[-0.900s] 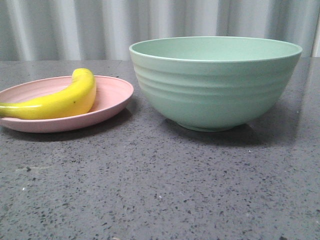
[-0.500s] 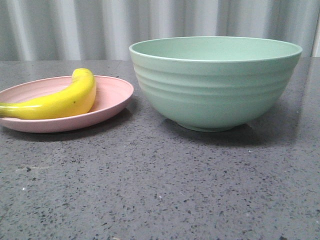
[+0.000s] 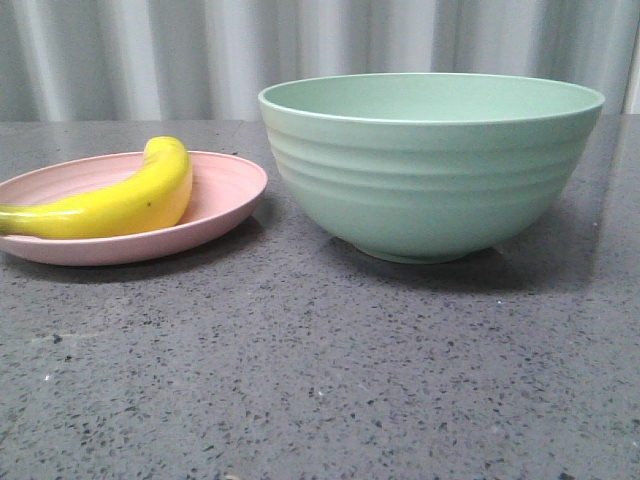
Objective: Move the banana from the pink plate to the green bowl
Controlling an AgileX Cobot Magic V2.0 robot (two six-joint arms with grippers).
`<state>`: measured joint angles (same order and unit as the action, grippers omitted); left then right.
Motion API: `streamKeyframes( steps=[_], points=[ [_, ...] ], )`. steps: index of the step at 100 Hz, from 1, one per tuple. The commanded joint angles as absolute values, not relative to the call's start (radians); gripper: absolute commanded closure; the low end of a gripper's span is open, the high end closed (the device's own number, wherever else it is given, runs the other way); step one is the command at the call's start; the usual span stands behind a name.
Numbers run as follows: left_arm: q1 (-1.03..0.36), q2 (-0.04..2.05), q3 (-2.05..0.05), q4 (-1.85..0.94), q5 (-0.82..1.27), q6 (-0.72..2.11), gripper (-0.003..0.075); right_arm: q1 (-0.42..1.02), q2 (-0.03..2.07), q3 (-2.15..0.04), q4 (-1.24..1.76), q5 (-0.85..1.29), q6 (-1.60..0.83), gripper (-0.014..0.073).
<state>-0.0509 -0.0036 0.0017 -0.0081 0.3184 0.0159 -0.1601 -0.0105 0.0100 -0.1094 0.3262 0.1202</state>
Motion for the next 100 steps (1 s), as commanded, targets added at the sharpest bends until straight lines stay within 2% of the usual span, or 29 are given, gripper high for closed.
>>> streamKeyframes(
  steps=[1, 100],
  points=[
    [-0.048, -0.03, 0.011, -0.015, 0.253, 0.011, 0.0741, -0.168, -0.034, 0.032, -0.12, 0.306, 0.117, 0.0658],
    [-0.048, -0.03, 0.011, 0.0, 0.253, 0.014, 0.0741, -0.168, -0.034, 0.032, -0.12, 0.306, 0.117, 0.0658]
  ],
)
